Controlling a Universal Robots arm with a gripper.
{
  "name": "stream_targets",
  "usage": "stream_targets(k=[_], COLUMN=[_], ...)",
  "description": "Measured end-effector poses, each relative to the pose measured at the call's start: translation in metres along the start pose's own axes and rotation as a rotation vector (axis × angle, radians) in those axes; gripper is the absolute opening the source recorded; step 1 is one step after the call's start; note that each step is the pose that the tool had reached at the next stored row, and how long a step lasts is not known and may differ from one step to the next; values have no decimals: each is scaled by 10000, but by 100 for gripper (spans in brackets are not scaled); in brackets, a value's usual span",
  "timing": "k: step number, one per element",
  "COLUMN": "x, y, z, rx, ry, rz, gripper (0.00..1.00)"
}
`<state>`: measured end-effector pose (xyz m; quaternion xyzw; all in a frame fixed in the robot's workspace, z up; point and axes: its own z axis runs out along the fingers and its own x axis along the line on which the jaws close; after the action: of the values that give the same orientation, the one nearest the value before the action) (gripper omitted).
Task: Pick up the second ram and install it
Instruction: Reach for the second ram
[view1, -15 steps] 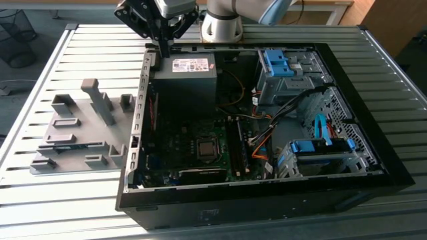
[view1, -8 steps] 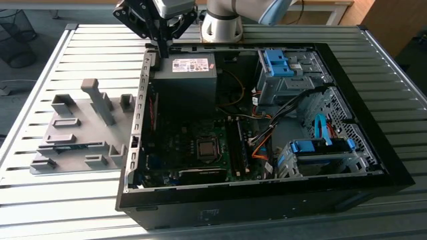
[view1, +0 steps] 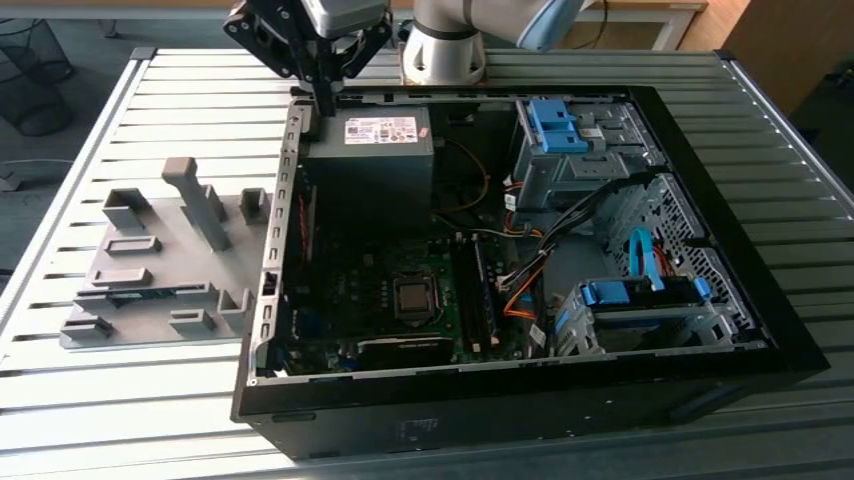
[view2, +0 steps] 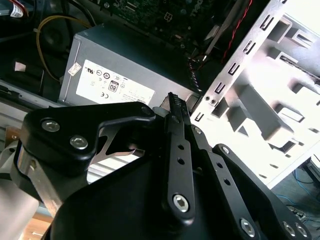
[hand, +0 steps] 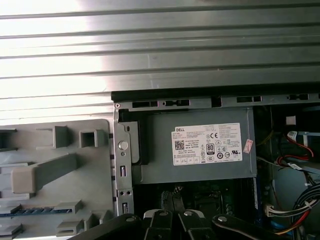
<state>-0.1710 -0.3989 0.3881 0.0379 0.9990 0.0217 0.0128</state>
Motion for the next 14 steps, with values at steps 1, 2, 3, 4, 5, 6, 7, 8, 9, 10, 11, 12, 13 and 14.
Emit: stream_targets(k=[1,2,3,4,5,6,7,8,9,10,11,12,13,14], x=[3,5,8,10,13,16,18,21,23,25,27,30,32,35], y=[0,0,-1,-1,-1,-1,-2,-2,-2,-2,-2,-3,-3,-3], z=[1,2,2,4,5,6,7,7,8,9,10,11,12,12], rx=[0,0,1,1,1,1,0,1,0,1,0,0,0,0], ry=[1,1,2,3,3,2,3,4,4,4,4,5,5,4], rz=[0,0,0,0,0,0,0,0,0,0,0,0,0,1], gripper=[10,10,10,10,10,10,10,10,10,10,10,10,10,10])
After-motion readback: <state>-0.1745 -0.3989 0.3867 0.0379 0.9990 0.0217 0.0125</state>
